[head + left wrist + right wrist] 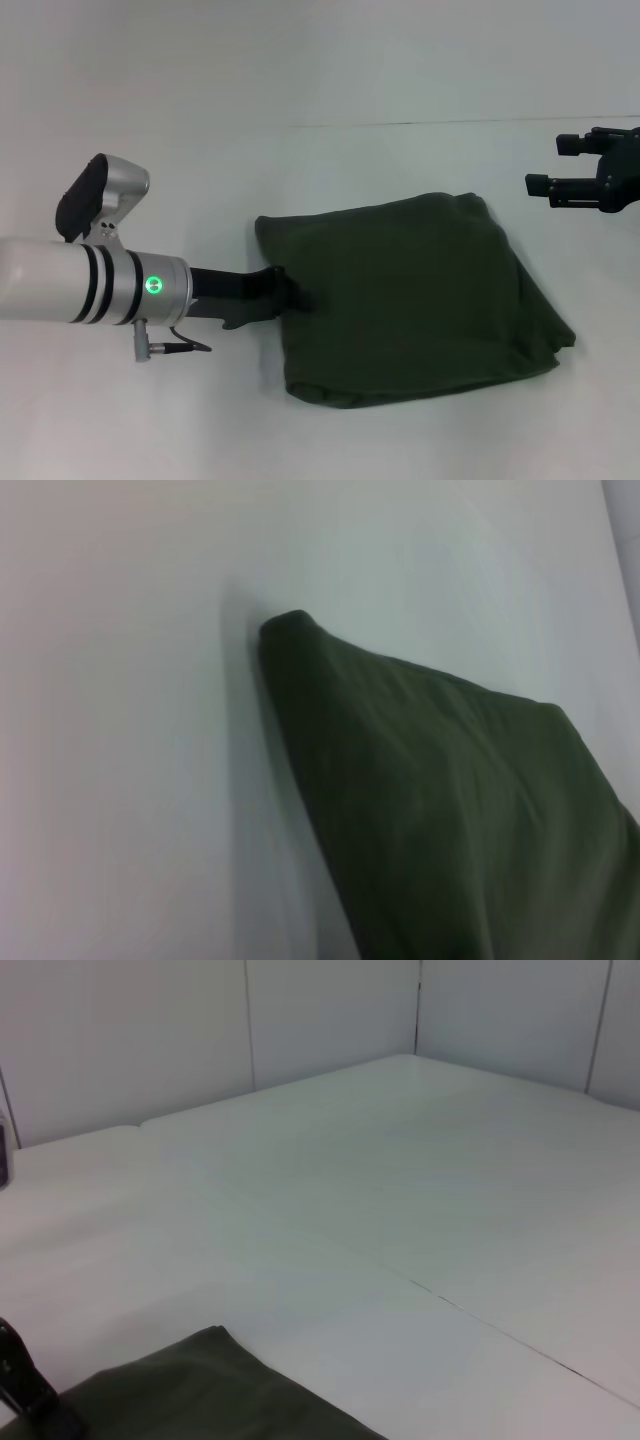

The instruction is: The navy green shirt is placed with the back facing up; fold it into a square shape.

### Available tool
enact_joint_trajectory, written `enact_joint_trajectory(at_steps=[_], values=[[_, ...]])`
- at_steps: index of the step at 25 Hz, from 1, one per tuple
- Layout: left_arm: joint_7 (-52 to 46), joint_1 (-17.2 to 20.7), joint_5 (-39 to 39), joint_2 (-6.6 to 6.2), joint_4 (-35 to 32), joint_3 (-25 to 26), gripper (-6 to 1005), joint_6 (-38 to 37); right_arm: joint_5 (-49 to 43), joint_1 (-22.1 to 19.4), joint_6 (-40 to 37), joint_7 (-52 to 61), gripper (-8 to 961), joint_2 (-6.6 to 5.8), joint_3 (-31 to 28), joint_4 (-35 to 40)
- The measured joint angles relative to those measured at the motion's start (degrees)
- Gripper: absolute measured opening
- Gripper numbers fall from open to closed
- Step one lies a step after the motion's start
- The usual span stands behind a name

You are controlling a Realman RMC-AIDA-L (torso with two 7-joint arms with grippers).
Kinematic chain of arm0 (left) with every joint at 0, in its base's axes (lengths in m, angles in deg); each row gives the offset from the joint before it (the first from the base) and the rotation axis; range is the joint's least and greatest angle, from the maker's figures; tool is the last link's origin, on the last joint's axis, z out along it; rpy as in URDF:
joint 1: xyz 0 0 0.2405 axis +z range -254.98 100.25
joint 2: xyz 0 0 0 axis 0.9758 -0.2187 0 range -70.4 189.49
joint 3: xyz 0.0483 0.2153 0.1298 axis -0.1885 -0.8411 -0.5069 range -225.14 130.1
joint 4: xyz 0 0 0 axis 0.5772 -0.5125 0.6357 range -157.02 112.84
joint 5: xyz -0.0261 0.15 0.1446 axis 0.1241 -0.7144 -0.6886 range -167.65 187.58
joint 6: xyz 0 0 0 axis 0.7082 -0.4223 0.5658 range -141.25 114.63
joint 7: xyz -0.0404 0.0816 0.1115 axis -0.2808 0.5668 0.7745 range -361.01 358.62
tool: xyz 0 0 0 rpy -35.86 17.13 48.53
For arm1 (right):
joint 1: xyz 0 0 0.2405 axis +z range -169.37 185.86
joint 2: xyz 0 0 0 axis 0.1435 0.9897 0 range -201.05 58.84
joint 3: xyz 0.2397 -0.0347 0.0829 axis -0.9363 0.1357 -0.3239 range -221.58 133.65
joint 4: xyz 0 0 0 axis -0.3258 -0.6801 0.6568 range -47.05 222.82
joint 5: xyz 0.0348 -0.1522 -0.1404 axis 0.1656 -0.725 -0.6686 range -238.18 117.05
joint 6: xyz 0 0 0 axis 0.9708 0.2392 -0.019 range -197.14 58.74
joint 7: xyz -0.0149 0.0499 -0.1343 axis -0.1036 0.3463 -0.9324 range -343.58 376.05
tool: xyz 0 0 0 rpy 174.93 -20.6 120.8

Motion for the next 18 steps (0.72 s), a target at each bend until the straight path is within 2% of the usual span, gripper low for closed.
enact_joint_trajectory(at_steps=[3,6,7,10,14,18], values=[[-0.1,0.42,0.0,-0.58,-0.21,-0.02,209,-0.37,0.0,-0.03,0.14,-0.06,860,0.04,-0.1,-0.05],[-0.1,1.36,0.0,-1.89,-0.84,0.46,118,-1.76,0.0,0.0,0.16,-0.07,865,0.17,-0.17,-0.06],[-0.1,1.88,-0.05,-2.68,-1.46,0.86,88,-2.69,0.0,0.03,0.17,-0.08,866,0.19,-0.24,-0.05],[-0.32,3.12,-1.45,-4.21,-3.44,2.18,78,-5.05,0.0,0.16,0.19,-0.09,871,0.25,-0.46,-0.07],[-0.14,3.52,-6.89,-5.95,-5.47,8.63,76,-8.16,-0.02,0.21,0.24,-0.1,878,0.39,-0.56,-0.17],[-0.05,2.75,-10.17,-6.61,-6.15,10.34,91,-9.08,-0.07,0.13,0.46,-0.1,884,0.53,-0.64,-0.2]])
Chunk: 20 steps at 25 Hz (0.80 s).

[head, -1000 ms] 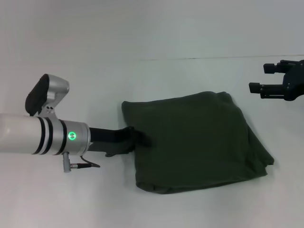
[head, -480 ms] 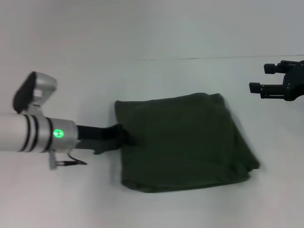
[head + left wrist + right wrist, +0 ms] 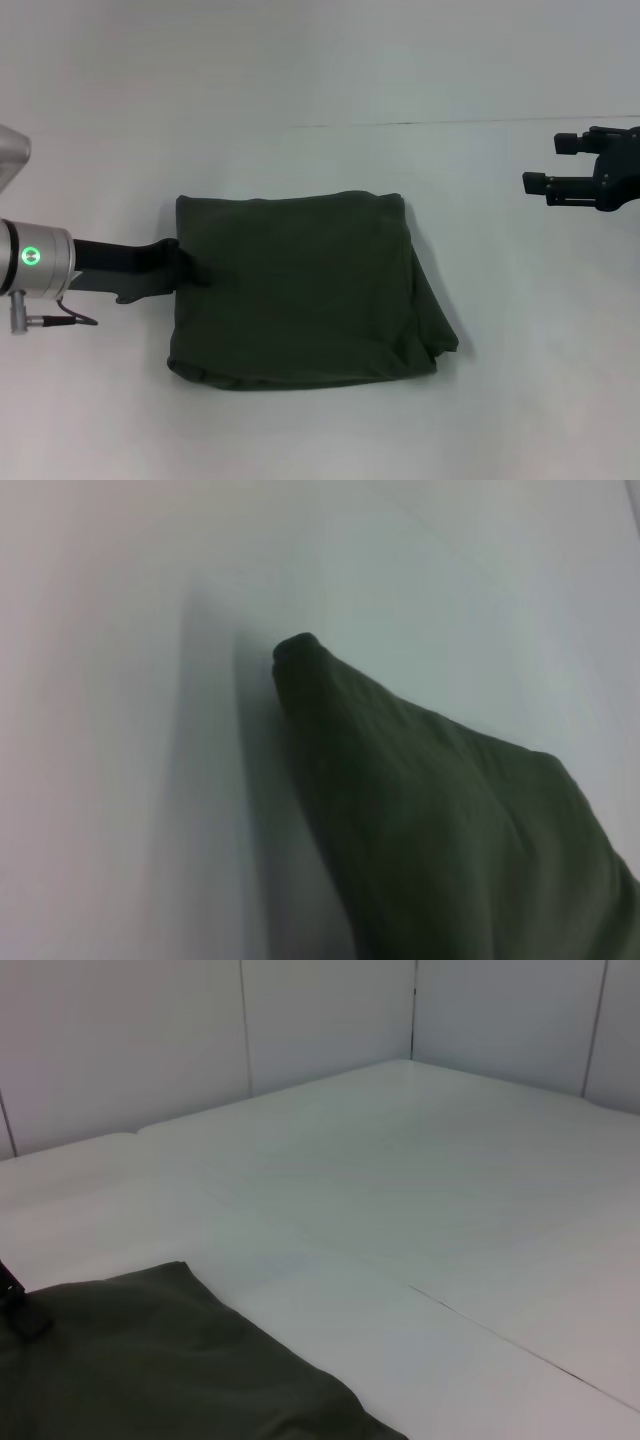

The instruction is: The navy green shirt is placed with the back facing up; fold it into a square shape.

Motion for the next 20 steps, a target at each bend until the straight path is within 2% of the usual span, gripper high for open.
enact_joint_trajectory(at_steps=[9,13,17,20], values=[[-0.25,-0.6,-0.49,-0.03,-0.06,0.44,124,0.58,-0.19,0.09,0.29,0.23,898,0.59,0.0,-0.18],[0.38,0.03,-0.9,-0.01,-2.75,0.34,139,0.05,-0.14,0.1,0.41,0.14,905,1.08,0.0,-0.19],[7.9,2.87,1.78,0.23,-9.89,1.67,324,-1.02,0.54,0.43,0.59,0.04,911,1.86,-1.67,-0.28],[22.09,5.88,8.55,1.42,-13.26,3.58,450,-3.44,1.83,1.1,1.13,2.29,916,2.82,-3.19,0.2]])
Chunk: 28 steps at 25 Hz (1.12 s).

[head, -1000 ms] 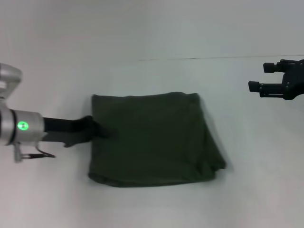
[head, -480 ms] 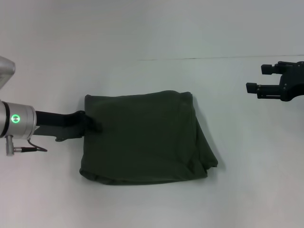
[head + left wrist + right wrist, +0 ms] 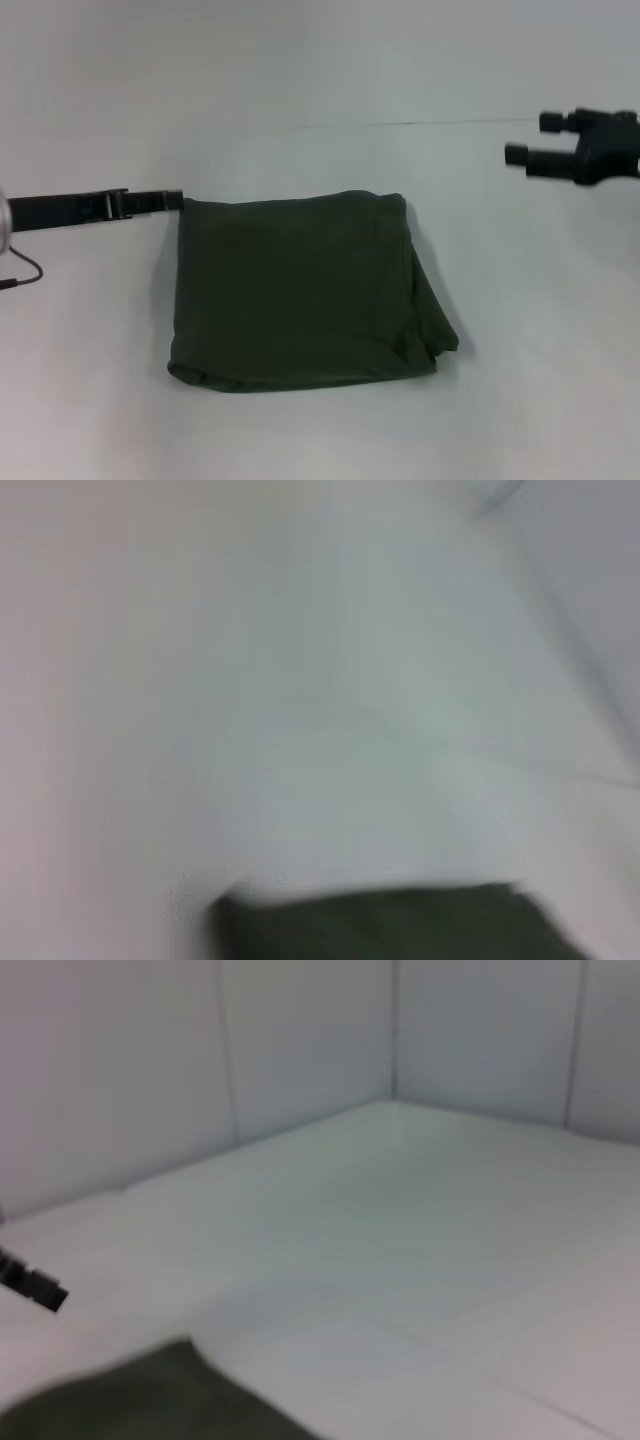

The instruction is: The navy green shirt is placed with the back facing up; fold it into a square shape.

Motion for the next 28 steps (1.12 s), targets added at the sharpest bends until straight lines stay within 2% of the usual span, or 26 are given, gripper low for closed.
enact_joint_trajectory(at_steps=[2,5,9,13,17,20,28], values=[[15.27,2.43,7.11,0.92,0.06,1.57,529,-4.49,1.21,0.2,0.67,1.77,919,0.74,-0.22,0.76],[27.42,4.65,12.14,1.83,0.92,2.8,654,-9.82,3.47,0.29,2.0,1.95,924,1.59,-0.31,0.83],[37.89,6.28,13.91,2.33,2.17,4.28,835,-16.39,5.04,0.34,-0.13,1.56,930,2.4,0.73,0.29],[46.01,6.89,13.05,2.34,5.06,4.38,902,-20.18,4.59,0.5,-6.1,-1.64,936,3.14,3.13,-1.08],[50.22,7.37,12.25,2.62,6.32,4.03,969,-21.34,4.41,0.79,-10.48,-4.22,934,2.77,9.85,-3.22],[53.07,7.46,11.05,2.66,6.76,4.0,967,-22.14,4.3,0.7,-10.01,-6.14,930,2.75,14.2,-4.3],[56.64,7.21,9.77,2.43,7.07,4.38,965,-21.54,4.28,1.36,-8.54,-11.25,927,3.01,14.78,-6.4]])
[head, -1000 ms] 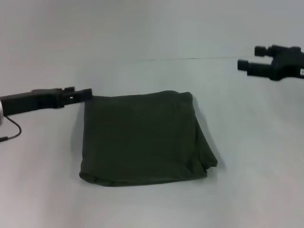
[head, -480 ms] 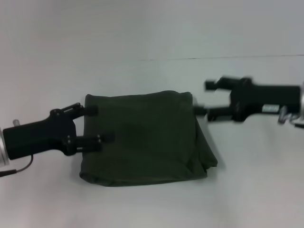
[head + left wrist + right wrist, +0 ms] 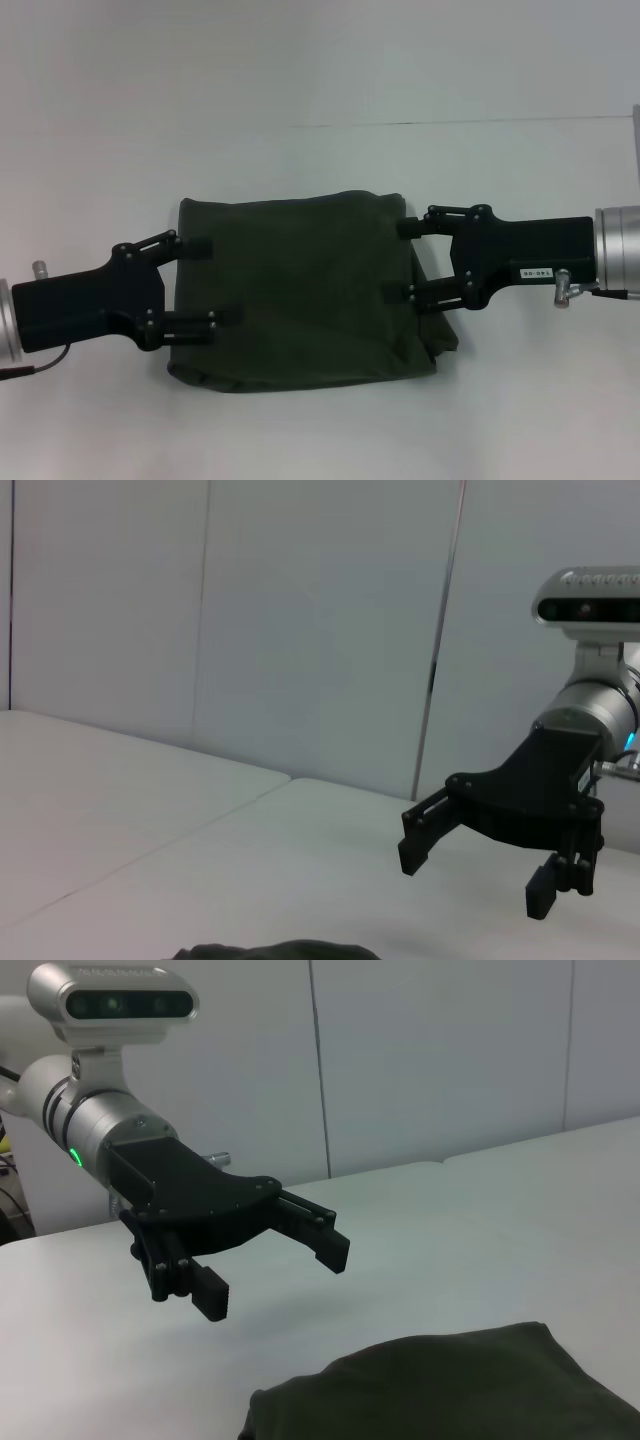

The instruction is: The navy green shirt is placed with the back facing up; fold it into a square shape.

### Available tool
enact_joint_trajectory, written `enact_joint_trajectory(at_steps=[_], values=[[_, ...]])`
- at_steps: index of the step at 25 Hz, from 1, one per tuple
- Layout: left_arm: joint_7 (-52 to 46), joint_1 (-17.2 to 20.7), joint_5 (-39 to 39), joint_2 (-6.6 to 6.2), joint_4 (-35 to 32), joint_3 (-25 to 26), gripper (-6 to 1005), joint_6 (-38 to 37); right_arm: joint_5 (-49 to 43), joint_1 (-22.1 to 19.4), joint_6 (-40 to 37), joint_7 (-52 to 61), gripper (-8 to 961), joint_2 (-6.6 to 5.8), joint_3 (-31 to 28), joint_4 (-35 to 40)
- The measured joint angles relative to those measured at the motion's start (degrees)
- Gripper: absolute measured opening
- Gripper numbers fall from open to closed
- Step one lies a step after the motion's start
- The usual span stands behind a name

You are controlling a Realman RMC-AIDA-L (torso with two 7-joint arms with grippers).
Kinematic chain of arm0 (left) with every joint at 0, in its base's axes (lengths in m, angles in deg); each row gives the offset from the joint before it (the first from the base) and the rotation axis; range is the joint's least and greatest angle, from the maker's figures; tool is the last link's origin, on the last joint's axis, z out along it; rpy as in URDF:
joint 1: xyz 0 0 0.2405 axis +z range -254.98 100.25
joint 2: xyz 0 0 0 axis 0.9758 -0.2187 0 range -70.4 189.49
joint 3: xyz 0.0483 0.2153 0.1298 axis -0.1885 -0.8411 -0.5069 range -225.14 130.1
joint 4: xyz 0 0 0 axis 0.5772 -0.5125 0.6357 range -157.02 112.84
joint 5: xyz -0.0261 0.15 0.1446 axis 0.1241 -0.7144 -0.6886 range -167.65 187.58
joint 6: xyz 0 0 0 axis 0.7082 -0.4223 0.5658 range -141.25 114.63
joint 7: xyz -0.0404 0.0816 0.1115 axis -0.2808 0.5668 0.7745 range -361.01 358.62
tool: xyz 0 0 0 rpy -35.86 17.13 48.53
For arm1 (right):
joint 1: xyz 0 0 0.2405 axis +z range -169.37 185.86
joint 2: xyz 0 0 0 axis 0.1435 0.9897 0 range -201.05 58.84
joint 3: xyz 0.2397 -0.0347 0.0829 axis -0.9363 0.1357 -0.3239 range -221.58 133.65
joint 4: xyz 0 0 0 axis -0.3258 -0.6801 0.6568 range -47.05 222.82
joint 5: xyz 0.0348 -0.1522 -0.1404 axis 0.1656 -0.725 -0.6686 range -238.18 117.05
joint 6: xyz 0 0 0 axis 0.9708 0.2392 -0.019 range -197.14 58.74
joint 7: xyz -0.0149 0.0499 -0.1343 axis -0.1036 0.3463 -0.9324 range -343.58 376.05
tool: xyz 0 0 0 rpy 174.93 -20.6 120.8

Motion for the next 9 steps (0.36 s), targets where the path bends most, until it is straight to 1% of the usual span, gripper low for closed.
enact_joint_trajectory(at_steps=[9], values=[[-0.01,-0.18,-0.54,-0.15,0.05,0.72,965,0.1,0.01,0.33,-0.31,-0.04,927,-0.22,0.15,-0.05]])
